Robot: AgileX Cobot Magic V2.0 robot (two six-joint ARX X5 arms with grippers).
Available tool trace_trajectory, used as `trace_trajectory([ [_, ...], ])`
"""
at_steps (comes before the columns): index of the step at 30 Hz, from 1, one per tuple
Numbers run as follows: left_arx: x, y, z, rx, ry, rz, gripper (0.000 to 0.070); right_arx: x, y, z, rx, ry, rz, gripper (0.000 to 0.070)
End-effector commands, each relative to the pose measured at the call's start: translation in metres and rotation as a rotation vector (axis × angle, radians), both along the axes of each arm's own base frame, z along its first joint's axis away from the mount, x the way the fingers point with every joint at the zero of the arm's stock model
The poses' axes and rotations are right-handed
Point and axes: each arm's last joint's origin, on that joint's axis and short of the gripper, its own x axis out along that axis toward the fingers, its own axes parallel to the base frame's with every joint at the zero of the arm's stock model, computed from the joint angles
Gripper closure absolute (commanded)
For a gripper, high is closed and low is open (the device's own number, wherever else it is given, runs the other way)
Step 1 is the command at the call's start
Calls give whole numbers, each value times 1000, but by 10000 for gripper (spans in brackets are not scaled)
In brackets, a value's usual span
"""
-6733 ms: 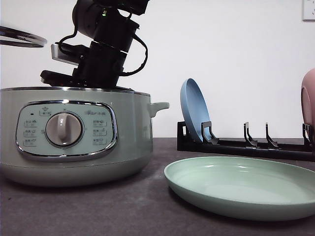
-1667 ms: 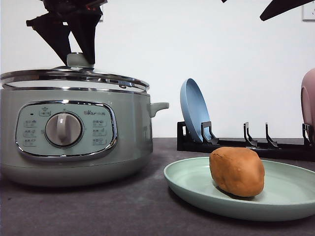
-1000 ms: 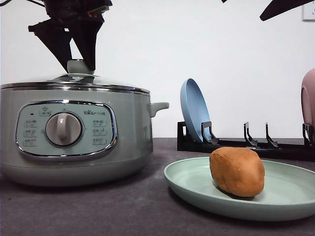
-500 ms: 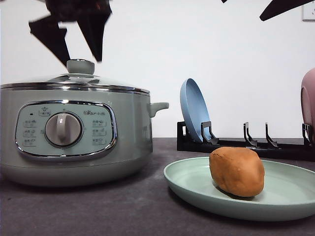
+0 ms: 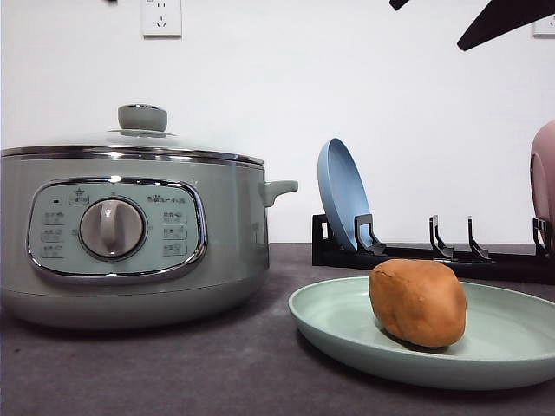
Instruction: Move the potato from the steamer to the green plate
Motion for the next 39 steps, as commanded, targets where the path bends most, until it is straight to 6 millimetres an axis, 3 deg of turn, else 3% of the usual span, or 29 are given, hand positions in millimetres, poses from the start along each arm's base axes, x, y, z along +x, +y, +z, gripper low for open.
trace_trajectory([
  [1, -9, 0, 12, -60, -23, -46, 191, -1, 1, 4, 18, 11, 28, 75],
  [11, -43, 10, 21, -125, 54, -132, 191, -11, 1, -5, 55, 191, 154, 76],
  [25, -50, 9, 16, -104, 126, -156, 193, -15, 0, -9, 46, 247, 168, 78],
  [27, -50, 9, 16, -104, 126, -156, 266, -15, 0, -9, 46, 247, 168, 158],
  [28, -50, 9, 16, -104, 126, -156, 334, -15, 0, -9, 46, 247, 168, 235],
  [31, -50, 9, 16, -104, 126, -156, 635, -15, 0, -9, 44, 245, 169, 588],
  [32, -50, 9, 16, -104, 126, -156, 674, -15, 0, -9, 41, 241, 173, 658],
  [33, -50, 9, 16, -104, 126, -155, 697, -15, 0, -9, 38, 237, 177, 700],
  [39, -49, 9, 17, -106, 123, -155, 697, -14, 0, -8, 38, 231, 178, 700],
])
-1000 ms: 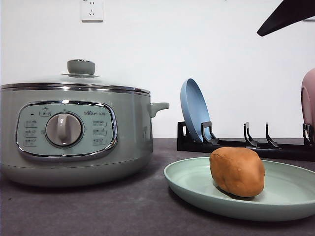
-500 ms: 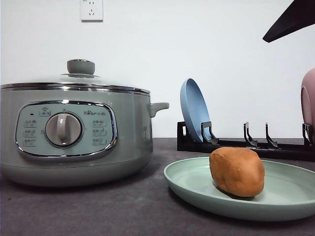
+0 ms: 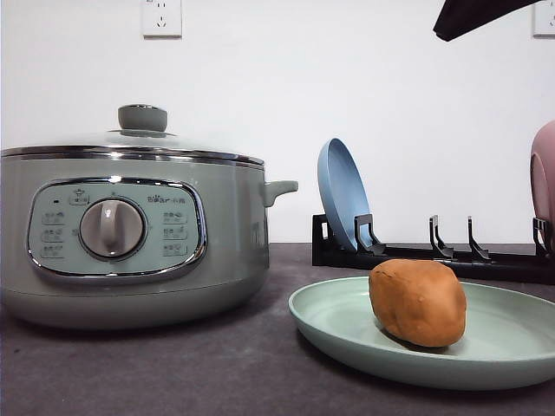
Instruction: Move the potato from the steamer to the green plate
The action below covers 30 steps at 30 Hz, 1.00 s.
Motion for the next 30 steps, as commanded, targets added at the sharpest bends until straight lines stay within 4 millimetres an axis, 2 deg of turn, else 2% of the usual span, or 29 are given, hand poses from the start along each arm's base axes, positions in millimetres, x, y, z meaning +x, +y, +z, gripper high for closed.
trace_trajectory([
  [1, -2, -1, 5, -9, -19, -11, 697, 1, 1, 5, 7, -26, 11, 700],
  [21, -2, 0, 6, -1, -32, -15, 697, 1, 1, 5, 7, -26, 11, 700],
  [25, -8, 11, 17, 2, -178, -13, 697, 1, 1, 5, 8, -27, 11, 700],
  [30, -22, 35, 53, -105, -583, 63, 697, 1, 1, 5, 7, -27, 11, 700],
])
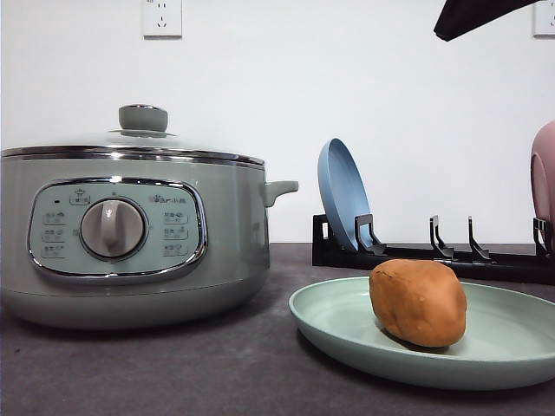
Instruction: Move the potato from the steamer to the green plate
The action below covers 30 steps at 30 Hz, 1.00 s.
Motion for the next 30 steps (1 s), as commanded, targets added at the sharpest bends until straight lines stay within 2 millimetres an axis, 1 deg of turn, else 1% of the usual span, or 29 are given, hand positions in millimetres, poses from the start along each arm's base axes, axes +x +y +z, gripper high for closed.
trace_trajectory([
  [1, -9, 9, 17, -31, -191, 23, 697, 1, 1, 5, 8, -27, 11, 700],
  [4, -24, 27, 25, -72, -381, 110, 697, 1, 1, 5, 8, -27, 11, 700],
  [6, -34, 37, 23, -80, -477, 171, 697, 1, 1, 5, 8, -27, 11, 700],
  [8, -43, 47, 16, -76, -553, 250, 697, 1, 1, 5, 8, -27, 11, 700],
  [11, -56, 57, -2, -57, -636, 387, 697, 1, 1, 5, 8, -27, 11, 700],
  [14, -66, 65, -29, -35, -688, 522, 697, 1, 1, 5, 8, -27, 11, 700],
  [19, -74, 72, -86, -13, -738, 671, 697, 1, 1, 5, 8, -27, 11, 700],
  [24, -77, 74, -142, 2, -719, 711, 697, 1, 1, 5, 8, -27, 11, 700],
  [30, -77, 76, -198, 31, -638, 742, 697, 1, 1, 5, 8, -27, 11, 700],
])
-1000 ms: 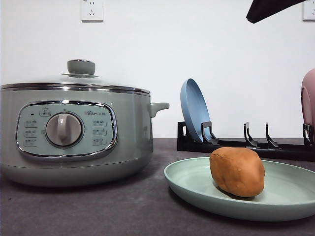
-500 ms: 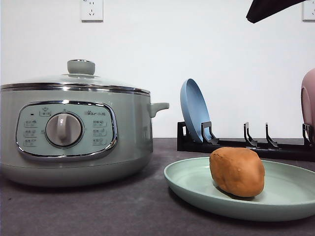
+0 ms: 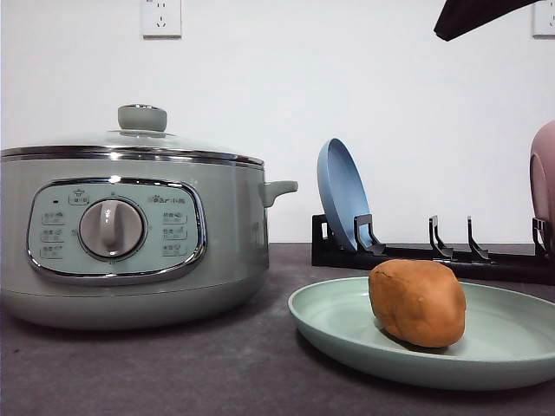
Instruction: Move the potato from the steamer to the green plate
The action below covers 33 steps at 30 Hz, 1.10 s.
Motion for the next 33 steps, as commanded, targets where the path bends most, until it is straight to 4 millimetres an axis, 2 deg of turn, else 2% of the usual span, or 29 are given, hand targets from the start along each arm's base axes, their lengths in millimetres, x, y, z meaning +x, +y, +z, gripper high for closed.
trace_trajectory([
  [1, -1, 1, -10, 5, -4, 13, 697, 1, 1, 5, 8, -26, 11, 700],
  [7, 0, 2, -57, -4, 64, 56, 697, 1, 1, 5, 7, -27, 11, 700],
  [13, 1, 2, -91, -7, 111, 58, 697, 1, 1, 5, 8, -26, 11, 700],
  [24, 3, 2, -128, -11, 169, 58, 697, 1, 1, 5, 8, -26, 11, 700],
  [33, 2, 2, -144, -16, 243, 57, 697, 1, 1, 5, 8, -26, 11, 700],
])
